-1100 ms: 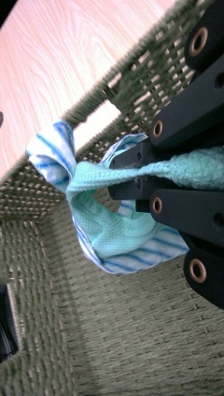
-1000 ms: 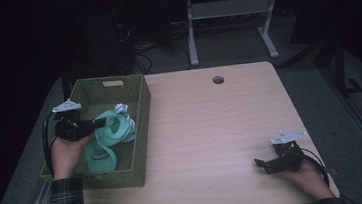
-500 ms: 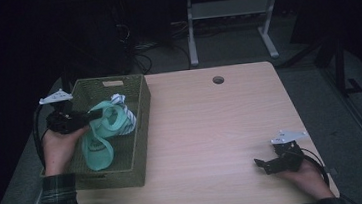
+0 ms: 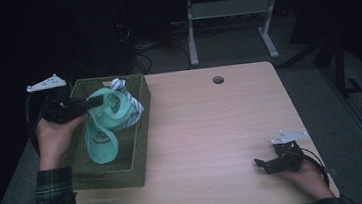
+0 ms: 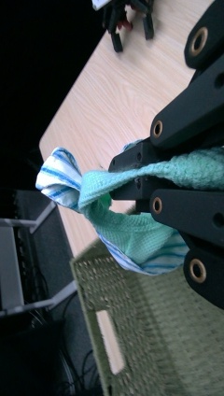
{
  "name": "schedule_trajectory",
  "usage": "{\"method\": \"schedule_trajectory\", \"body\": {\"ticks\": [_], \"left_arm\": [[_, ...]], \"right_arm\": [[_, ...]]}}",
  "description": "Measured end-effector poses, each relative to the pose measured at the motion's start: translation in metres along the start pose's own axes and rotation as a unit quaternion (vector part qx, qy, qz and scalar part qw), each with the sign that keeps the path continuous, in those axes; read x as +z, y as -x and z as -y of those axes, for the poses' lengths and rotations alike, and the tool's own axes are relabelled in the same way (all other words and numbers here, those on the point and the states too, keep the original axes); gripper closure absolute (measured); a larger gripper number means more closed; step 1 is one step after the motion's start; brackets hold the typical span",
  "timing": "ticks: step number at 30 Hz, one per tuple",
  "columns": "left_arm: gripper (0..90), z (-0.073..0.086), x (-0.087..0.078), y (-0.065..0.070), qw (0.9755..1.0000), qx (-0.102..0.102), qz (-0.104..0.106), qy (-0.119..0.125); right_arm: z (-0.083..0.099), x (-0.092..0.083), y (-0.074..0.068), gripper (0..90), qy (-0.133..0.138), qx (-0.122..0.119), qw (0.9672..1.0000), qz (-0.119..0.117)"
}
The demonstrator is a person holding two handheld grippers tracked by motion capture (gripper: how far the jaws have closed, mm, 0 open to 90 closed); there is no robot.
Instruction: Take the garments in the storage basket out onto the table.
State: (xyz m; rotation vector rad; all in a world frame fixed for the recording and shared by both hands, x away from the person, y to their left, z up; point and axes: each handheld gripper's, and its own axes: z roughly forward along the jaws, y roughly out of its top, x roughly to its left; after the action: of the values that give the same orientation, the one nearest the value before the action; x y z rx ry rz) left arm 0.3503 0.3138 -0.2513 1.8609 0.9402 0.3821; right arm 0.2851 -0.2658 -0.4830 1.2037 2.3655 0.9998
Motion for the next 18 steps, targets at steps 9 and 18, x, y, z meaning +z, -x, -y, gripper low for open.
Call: {"method": "schedule_trajectory", "body": {"ticks": [9,18], "left_arm": [[87.1,-0.024,-0.003,0.018,0.9997,0.024,0.004,0.010],[87.1,-0.041,0.004,0.034,0.9989,0.041,0.014,0.017]], "right_arm": [[0.000,0.000,0.000,1.8,0.000,0.001,1.0000,0.000],[0.000,0.000,0.000,1.8,0.000,0.000,1.0000,0.000]]}}
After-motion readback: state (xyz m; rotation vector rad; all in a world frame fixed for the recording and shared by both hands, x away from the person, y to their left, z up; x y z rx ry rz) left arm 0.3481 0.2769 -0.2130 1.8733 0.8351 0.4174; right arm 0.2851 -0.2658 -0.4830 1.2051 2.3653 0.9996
